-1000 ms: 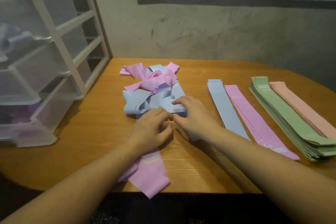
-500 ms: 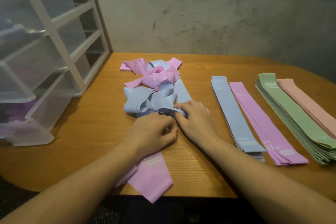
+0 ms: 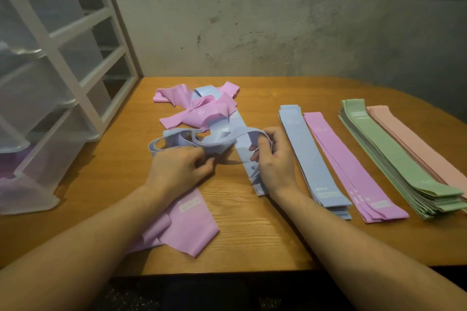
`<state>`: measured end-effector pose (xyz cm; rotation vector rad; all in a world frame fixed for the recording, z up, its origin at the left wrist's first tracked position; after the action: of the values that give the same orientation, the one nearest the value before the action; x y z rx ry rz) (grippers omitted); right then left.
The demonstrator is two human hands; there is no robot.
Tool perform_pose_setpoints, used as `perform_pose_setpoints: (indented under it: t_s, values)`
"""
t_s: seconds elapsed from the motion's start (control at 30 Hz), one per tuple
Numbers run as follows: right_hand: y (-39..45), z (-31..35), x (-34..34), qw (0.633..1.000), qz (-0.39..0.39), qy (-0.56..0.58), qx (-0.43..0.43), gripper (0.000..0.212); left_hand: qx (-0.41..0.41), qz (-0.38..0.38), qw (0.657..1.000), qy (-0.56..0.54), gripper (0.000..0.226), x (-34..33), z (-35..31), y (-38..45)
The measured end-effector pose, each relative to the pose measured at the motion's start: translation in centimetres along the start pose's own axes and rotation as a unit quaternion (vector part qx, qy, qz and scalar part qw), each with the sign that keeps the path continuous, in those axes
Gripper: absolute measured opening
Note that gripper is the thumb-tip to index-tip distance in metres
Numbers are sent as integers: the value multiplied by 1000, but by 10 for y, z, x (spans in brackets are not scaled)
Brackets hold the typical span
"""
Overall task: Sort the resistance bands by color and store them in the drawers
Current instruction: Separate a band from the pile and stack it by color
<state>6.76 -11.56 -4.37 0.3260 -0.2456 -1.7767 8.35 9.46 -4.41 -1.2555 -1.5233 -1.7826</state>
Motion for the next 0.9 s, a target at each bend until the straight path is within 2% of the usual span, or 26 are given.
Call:
perform_pose_setpoints:
  t_s: [0.13,0.23,0.33,0.47,0.67,0.8,0.9]
  values:
    - [1,-3,0,1000,9,11,-7,24,95,31,993,-63,34,3,9,9]
    - [1,-2,1,1000,20,16,4,31,119,58,981,-143,33,8,1,13]
    - [1,-2,2,999,15,40,8,30,106,64,978,-166,38,13,-7,17]
    - [0,-2,2,998,17,61,11,27,123,47,971,-198,7,17,-4,26]
    - [0,0,-1,998,43,24,35,16,146,17,949,-280,14,35,-3,42]
    - [-3,-4,-8,995,83,-44,20,18,193,25,898,-395,24,39,-11,43]
    - [-7,0,-16,987,108,-103,50,24,289,13,829,-478,19,41,-14,44]
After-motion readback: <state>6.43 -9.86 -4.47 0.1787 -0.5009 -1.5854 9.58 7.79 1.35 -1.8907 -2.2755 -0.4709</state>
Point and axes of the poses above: each hand's wrist, its own y-axis towards the middle knuckle, its own x-axis out of the back of the hand, z = x × y, the point moved 5 cm from there along y, towards the middle knuckle, and after that the axes turned 11 degrees about y, right-handed, at the moved point
